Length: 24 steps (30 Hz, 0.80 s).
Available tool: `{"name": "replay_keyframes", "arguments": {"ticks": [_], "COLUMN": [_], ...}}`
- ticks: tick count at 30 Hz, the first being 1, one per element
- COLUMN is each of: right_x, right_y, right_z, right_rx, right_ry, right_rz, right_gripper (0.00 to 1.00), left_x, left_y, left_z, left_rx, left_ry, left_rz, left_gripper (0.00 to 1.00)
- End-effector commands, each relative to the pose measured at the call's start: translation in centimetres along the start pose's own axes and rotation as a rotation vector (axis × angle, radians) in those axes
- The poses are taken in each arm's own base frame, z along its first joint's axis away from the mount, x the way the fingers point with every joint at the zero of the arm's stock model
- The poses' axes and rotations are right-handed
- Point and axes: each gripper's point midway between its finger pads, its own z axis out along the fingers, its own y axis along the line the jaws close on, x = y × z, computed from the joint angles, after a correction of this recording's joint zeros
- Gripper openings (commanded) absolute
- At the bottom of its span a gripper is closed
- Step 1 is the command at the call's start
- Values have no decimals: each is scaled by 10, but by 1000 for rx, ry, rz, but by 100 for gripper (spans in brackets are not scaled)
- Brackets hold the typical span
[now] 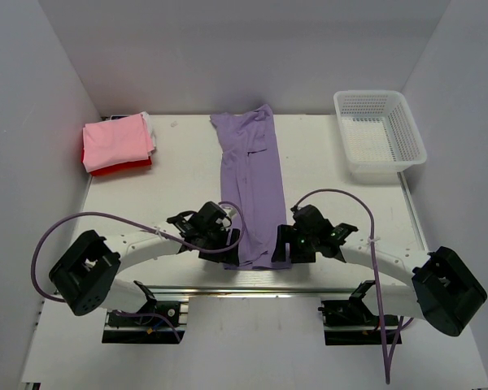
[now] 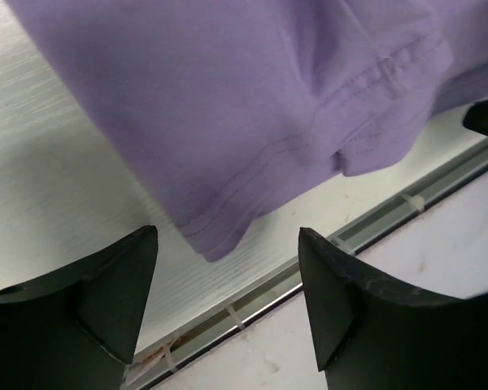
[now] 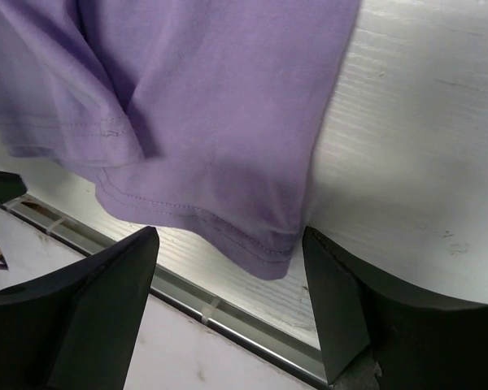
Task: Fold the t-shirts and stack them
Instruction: Grab the bottom of the folded rectangular tshirt with both arms
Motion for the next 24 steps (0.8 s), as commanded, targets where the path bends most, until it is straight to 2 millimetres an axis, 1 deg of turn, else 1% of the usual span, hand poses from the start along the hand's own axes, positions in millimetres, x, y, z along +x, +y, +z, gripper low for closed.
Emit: {"name": "replay_keyframes", "arguments": {"ticks": [1,3,4,5,7,8,9,11,12,13,14,15,17,18,20,22,24], "right_x": [6,6,4,7,9,9,10,12,13,13,15,14,16,14,9,1,-6], "right_y": [0,-1,-1,-3,-6,-8,-8,-10,-10,-10,-11,-9,-11,-9,-3,8,15], "right_z": [3,4,4,5,6,6,6,5,4,2,0,-2,-6,-8,-13,-19,-23], "right_rx": [-15,-9,-10,-5,9,13,15,16,18,14,16,10,13,9,-20,-65,-79], "right_ry": [14,12,7,17,19,19,19,15,15,8,14,6,7,-2,-26,-47,-61], "right_rz": [32,38,34,39,46,51,57,63,69,68,70,68,62,63,40,13,-12], "right_gripper": [77,74,74,74,73,70,60,50,31,21,12,0,0,0,0,0,0], "left_x": [5,3,4,5,12,11,15,20,18,18,19,17,13,13,11,6,-5], "left_y": [14,11,13,10,14,14,14,17,18,17,17,14,8,1,-8,-14,-24], "left_z": [3,10,14,17,23,26,25,24,22,19,16,11,5,2,-6,-10,-18], "left_rx": [-73,-64,-68,-64,-74,-79,-82,-94,-102,-101,-100,-88,-61,-30,20,46,70], "left_ry": [-13,-19,-12,-9,16,24,36,57,47,44,43,23,-3,-4,-25,-50,-88], "left_rz": [0,11,9,19,36,34,51,46,48,48,48,53,60,63,73,81,91], "left_gripper": [78,71,69,67,56,49,34,18,10,0,0,0,0,0,0,0,0]}}
